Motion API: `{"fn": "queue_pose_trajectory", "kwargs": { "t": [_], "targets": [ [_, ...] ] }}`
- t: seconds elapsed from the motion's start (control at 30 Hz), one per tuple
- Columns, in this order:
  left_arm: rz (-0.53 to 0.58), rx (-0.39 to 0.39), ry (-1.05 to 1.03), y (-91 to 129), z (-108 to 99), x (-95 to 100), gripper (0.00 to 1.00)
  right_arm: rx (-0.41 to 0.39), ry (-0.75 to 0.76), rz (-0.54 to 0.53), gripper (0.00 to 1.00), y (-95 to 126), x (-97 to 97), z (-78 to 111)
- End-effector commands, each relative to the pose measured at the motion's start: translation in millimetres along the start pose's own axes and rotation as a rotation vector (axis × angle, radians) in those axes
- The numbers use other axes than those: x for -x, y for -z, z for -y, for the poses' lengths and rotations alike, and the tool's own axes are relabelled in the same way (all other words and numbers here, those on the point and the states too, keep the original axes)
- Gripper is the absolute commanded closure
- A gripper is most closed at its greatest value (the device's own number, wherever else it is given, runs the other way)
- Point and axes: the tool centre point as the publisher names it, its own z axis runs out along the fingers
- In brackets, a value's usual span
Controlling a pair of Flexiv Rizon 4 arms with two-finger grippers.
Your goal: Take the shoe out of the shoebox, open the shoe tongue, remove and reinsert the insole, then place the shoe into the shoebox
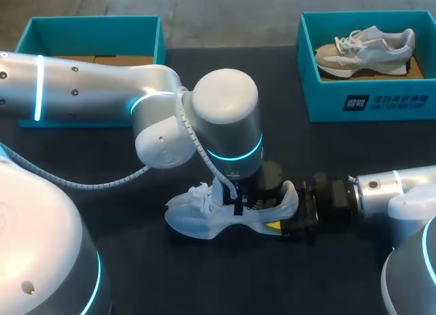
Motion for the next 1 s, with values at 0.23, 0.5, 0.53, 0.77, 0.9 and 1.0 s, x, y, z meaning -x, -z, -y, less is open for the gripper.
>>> {"fn": "queue_pose_trajectory", "kwargs": {
  "t": [0.23, 0.5, 0.53, 0.77, 0.9, 1.0],
  "targets": [
    [-0.138, -0.069, 0.026, 10, -10, 16.9, 1.00, -0.005, 0.000, -0.003, 1.00, -1, -4.0, -0.9],
    [-0.205, -0.114, 0.029, 21, -13, 11.9, 1.00, -0.005, 0.000, -0.003, 1.00, -1, -4.0, -0.9],
    [-0.211, -0.121, 0.029, 24, -13, 11.5, 1.00, -0.005, 0.000, -0.003, 1.00, -1, -4.0, -0.9],
    [-0.259, -0.184, 0.008, 41, -11, 4.5, 1.00, -0.005, 0.000, -0.003, 1.00, -1, -4.0, -0.9],
    [-0.286, -0.223, 0.007, 49, -10, 0.8, 1.00, -0.005, 0.000, -0.003, 1.00, -1, -4.0, -0.9],
    [-0.293, -0.241, 0.009, 54, -10, 0.1, 1.00, -0.005, 0.000, -0.003, 1.00, -1, -4.0, -0.9]
  ]
}}
